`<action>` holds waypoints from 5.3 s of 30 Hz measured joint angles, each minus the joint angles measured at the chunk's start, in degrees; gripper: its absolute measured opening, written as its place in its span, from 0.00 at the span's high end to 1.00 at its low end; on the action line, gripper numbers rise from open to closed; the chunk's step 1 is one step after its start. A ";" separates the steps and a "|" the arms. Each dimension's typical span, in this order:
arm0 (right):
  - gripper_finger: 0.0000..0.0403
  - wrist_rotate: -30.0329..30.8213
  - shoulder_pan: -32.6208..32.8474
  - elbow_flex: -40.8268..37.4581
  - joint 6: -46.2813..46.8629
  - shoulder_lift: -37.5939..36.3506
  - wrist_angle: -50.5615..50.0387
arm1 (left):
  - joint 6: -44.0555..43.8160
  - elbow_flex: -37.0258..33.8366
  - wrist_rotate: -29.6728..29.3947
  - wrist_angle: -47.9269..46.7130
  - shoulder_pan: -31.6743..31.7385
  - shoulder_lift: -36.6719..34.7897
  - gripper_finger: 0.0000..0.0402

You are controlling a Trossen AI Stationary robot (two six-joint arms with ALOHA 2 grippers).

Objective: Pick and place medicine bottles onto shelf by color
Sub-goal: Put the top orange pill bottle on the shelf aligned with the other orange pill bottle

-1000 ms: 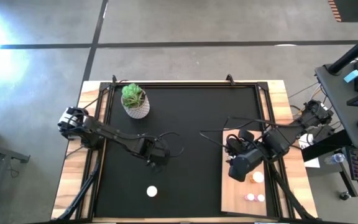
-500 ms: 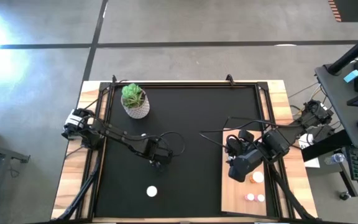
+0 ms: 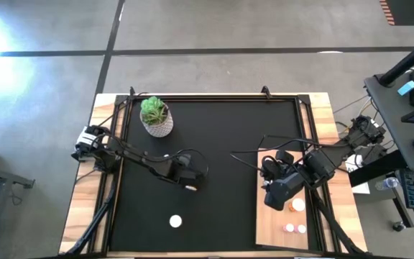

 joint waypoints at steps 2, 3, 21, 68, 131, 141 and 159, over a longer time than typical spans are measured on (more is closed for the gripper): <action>0.54 0.00 0.00 0.00 -0.37 0.00 0.00 | -3.98 -0.04 -0.97 0.03 0.22 0.86 0.59; 0.54 0.00 0.00 0.00 -0.55 0.00 -0.04 | -5.78 -0.15 -1.10 -0.31 0.34 1.44 0.59; 0.54 -1.54 -0.02 -0.02 -4.24 0.00 -0.44 | 3.15 0.33 -0.37 0.99 1.72 0.35 0.59; 0.54 -1.49 -0.02 -0.04 -4.07 0.00 -1.55 | -12.94 -4.27 -7.07 0.54 7.22 0.19 0.49; 0.54 -1.07 -0.20 -0.07 9.06 0.02 -4.04 | 153.93 -2.66 3.94 -0.39 12.67 -0.68 0.45; 0.54 -1.04 -0.20 -0.07 8.61 0.02 -4.04 | 147.55 -2.33 6.28 -0.49 12.67 -0.78 0.59; 0.54 9.04 -0.72 -0.07 -9.04 0.02 6.04 | 83.02 -1.92 13.71 24.77 11.95 -8.61 0.59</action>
